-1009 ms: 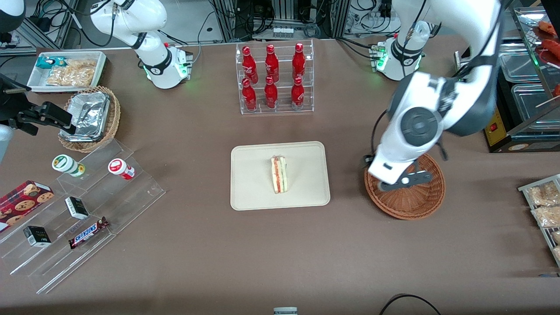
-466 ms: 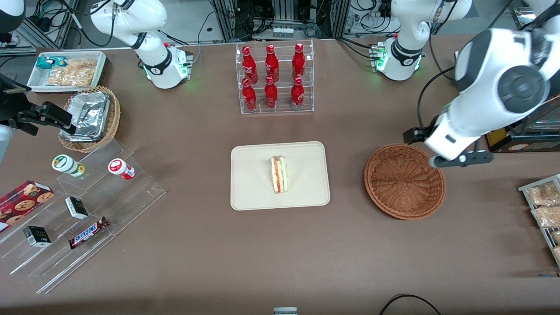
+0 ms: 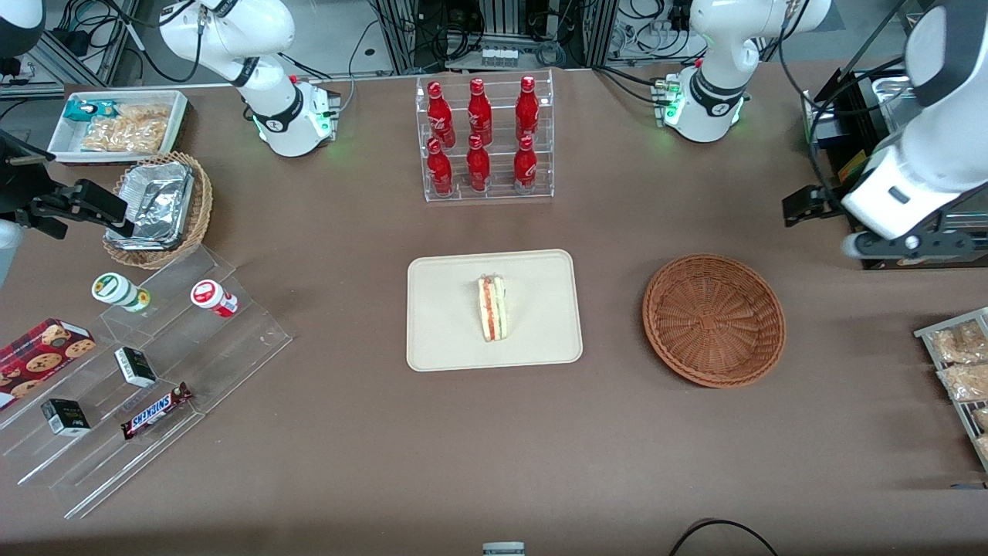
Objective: Place sandwich from basket to tray
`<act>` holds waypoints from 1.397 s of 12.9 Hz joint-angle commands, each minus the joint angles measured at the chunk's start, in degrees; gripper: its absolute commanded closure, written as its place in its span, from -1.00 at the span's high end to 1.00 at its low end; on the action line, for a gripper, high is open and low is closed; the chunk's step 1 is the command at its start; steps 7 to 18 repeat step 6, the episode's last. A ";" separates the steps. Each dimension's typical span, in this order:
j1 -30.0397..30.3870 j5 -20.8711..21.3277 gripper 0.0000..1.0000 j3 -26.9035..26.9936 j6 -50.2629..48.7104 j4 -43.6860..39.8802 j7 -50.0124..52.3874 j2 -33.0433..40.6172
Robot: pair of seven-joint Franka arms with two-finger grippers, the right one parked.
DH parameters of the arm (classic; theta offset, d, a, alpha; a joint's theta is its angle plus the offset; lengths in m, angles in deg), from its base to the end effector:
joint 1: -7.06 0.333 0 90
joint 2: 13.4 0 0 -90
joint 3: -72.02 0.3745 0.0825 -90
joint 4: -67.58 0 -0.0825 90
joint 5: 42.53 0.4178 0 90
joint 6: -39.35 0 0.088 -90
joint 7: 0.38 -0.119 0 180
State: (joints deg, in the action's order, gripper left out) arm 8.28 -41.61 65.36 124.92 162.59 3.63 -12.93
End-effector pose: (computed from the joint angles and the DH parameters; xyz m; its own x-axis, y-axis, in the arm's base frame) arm 0.5684 -0.0524 0.6261 0.9878 -0.0224 -0.1544 -0.0270 -0.9992 -0.0278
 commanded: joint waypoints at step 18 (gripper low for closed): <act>1.51 0.13 1.00 0.69 4.60 2.19 -1.37 3.14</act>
